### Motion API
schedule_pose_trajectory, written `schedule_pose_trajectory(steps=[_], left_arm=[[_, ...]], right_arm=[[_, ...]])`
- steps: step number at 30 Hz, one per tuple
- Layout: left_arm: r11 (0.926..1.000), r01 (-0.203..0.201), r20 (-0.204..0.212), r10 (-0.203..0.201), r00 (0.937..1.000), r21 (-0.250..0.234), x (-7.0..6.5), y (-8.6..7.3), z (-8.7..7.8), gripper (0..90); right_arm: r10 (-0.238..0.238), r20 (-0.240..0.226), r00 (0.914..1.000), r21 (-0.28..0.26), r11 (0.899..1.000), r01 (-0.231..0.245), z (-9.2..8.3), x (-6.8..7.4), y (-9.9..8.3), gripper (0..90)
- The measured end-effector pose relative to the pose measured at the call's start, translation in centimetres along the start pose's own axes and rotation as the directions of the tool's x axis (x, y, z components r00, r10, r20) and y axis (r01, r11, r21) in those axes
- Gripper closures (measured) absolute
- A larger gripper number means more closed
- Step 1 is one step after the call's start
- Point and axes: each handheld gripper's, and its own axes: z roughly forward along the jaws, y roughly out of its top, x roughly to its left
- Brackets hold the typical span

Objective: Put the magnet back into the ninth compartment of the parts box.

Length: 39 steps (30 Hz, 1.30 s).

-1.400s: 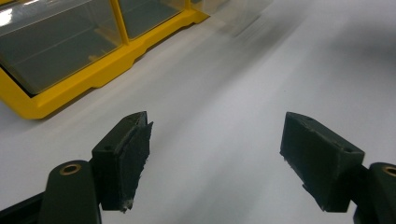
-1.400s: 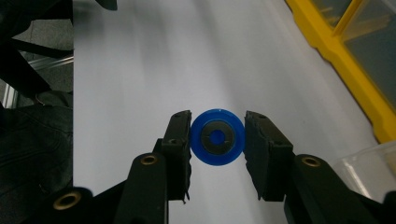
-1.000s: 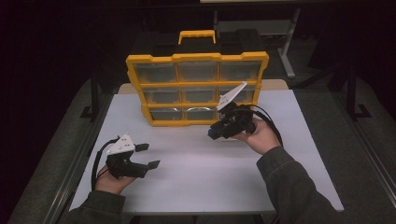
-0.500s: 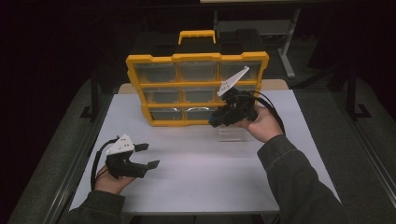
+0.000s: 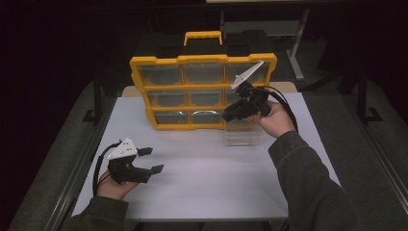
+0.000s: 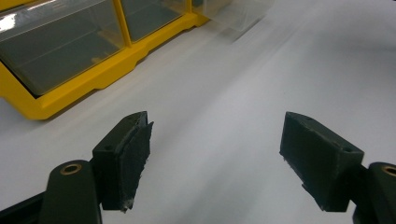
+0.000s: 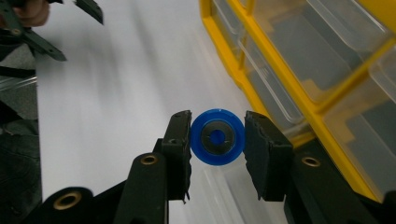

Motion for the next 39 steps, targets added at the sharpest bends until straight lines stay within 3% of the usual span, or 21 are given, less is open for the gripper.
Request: schedule_pose_trajectory(steps=[16,28,39], left_arm=[[1.0,0.001,0.005,-0.001,1.0,0.001,0.0,0.0,0.1,23.8],[1.0,0.0,0.004,0.0,1.0,0.004,0.0,0.0,0.1,23.8],[1.0,0.0,0.002,0.0,1.0,0.003,0.0,0.0,0.1,23.8]], right_arm=[[0.042,0.055,0.9976,0.022,0.999,-0.044,0.0,-2.1,-1.7,61.3],[0.113,0.063,0.9916,0.018,0.993,-0.115,0.2,-3.2,-3.2,61.3],[0.145,0.068,0.9871,0.028,0.989,-0.147,0.7,-3.8,-4.5,61.3]])
